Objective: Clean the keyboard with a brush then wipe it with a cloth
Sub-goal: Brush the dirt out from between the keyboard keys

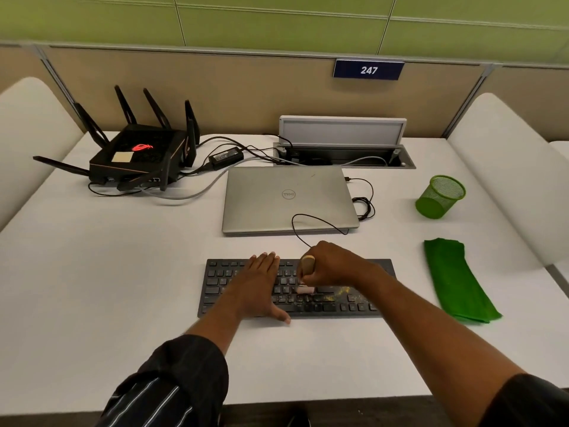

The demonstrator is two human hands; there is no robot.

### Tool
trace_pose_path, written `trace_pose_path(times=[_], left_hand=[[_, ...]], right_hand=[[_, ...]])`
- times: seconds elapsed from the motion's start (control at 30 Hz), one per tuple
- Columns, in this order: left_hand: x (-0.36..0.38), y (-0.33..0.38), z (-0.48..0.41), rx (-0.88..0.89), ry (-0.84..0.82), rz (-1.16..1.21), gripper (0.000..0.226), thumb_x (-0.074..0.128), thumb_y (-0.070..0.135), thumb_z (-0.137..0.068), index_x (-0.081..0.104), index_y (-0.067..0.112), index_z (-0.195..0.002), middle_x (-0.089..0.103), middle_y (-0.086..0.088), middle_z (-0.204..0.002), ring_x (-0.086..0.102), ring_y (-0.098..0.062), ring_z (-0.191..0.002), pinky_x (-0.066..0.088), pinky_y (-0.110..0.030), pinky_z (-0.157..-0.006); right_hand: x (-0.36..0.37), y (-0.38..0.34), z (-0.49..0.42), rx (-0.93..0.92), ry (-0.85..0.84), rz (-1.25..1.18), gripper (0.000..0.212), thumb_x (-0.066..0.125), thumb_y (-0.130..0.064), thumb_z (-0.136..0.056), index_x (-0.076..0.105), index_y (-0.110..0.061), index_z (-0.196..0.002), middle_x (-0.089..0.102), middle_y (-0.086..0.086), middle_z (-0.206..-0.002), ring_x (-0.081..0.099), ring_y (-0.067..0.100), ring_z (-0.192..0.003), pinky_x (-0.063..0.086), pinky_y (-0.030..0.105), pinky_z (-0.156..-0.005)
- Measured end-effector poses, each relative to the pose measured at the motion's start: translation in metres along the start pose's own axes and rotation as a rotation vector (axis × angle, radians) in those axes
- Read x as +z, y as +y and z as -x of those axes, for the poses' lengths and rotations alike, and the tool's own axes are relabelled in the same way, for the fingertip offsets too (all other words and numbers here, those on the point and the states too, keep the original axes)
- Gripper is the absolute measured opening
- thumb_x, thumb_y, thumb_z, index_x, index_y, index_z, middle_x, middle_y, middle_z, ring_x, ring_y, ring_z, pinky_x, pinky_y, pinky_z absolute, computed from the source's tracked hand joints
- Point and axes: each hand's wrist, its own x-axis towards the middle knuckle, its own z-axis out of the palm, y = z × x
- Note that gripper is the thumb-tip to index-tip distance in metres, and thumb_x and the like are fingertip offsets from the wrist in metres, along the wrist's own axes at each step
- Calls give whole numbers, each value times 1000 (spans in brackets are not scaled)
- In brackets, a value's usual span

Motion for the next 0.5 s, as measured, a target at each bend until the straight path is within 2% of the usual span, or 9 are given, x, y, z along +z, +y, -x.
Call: trace_pose_path(times=[0.1,0.2,0.3,0.37,0.43,0.5], left_hand=[[-1,4,-1,4,5,-10,143,59,91,-66,-6,6,-161,-4,-12,-170,-5,-25,-157,-9,-36,-122],[-1,8,-3,5,-4,-2,143,60,91,-66,-7,6,-161,-4,-11,-170,-6,-25,-157,-10,-37,-122],[-2,10,-5,15,-1,-14,143,59,92,-66,-7,6,-160,-5,-11,-170,-6,-25,-157,-11,-36,-121],[-2,13,-6,21,0,-24,144,58,92,-66,-8,5,-160,-5,-12,-170,-5,-25,-157,-10,-36,-122],[-2,17,-7,29,-2,-34,144,56,93,-66,-9,5,-160,-6,-12,-170,-6,-25,-157,-9,-37,-123],[-1,21,-10,40,-1,-29,144,56,93,-66,-8,5,-160,-6,-13,-170,-6,-26,-157,-7,-38,-125]], right_hand=[[2,-3,1,-20,10,-91,12,73,-16,-77,80,-21,-85,77,-8,-84,69,4,-74,55,26,-71],[9,3,2,-22,-27,-41,10,74,-21,-79,80,-21,-88,77,-6,-87,69,5,-76,57,31,-73],[5,10,5,9,-43,53,2,71,-20,-78,72,-19,-77,73,-3,-79,62,9,-70,50,27,-66],[1,15,7,53,-50,88,9,71,-20,-77,64,-25,-72,65,-3,-74,59,13,-70,46,26,-63],[-2,19,8,68,-44,78,8,70,-22,-77,63,-25,-73,64,-4,-74,61,15,-71,52,30,-65],[-4,19,10,41,-3,21,3,70,-21,-76,72,-21,-77,71,-4,-77,65,13,-72,56,33,-69]])
